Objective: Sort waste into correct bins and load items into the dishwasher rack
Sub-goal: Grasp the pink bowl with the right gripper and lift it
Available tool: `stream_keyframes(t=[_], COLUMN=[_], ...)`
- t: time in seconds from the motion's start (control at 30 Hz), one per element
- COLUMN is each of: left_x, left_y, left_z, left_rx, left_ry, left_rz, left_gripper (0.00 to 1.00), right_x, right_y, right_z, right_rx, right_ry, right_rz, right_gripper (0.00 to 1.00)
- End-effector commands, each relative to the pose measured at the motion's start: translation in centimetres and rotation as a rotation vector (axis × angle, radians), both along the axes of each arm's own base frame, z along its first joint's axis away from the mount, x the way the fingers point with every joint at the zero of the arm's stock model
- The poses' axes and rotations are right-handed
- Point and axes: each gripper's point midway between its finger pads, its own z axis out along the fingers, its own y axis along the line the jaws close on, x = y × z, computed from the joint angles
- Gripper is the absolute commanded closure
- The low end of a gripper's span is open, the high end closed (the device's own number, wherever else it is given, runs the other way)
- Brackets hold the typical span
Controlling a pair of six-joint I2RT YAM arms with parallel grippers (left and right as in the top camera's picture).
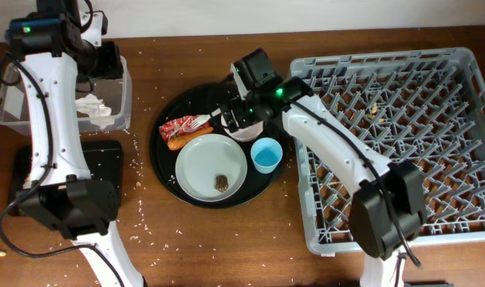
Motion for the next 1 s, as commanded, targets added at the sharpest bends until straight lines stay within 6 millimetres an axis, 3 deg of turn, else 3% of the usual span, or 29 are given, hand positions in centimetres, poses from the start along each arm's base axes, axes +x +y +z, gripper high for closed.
stream_keyframes(t=[0.0,0.03,0.1,0.17,0.33,0.47,0.6,0.87,0.97], left_x=[0.1,0.1,0.4,0.5,0.9,1.3,1.3,1.3,1.3], left_y=[0.3,0.3,0.4,0.4,0.4,0.5,0.4,0.4,0.4], left_z=[-2.0,-3.4,-5.4,-7.3,-7.9,-7.8,-7.8,-7.8,-7.8], left_rx=[0.008,0.005,0.002,0.000,0.002,0.003,0.000,0.000,0.000], left_ry=[0.036,0.061,0.082,0.102,0.091,0.075,0.076,0.076,0.076], left_rz=[-0.007,-0.008,-0.008,-0.008,-0.008,-0.008,-0.009,-0.009,-0.008], left_gripper=[0.49,0.49,0.49,0.49,0.48,0.48,0.47,0.46,0.45], right_x=[1.9,2.9,3.8,4.0,3.9,3.8,3.6,3.4,3.4], right_y=[-2.7,-4.5,-6.5,-7.1,-4.9,-4.4,-4.3,-3.9,-3.7], right_z=[1.1,0.7,-0.5,-1.1,-0.7,-2.7,-5.6,-8.1,-8.2], right_rx=[-0.014,-0.028,-0.036,-0.045,-0.032,-0.080,-0.096,-0.107,-0.096], right_ry=[-0.029,-0.031,-0.010,0.002,-0.033,-0.015,0.041,0.080,0.084], right_rz=[-0.059,-0.103,-0.144,-0.147,-0.065,0.010,0.015,0.024,0.029], right_gripper=[0.00,0.16,0.37,0.49,0.49,0.50,0.66,0.75,0.77])
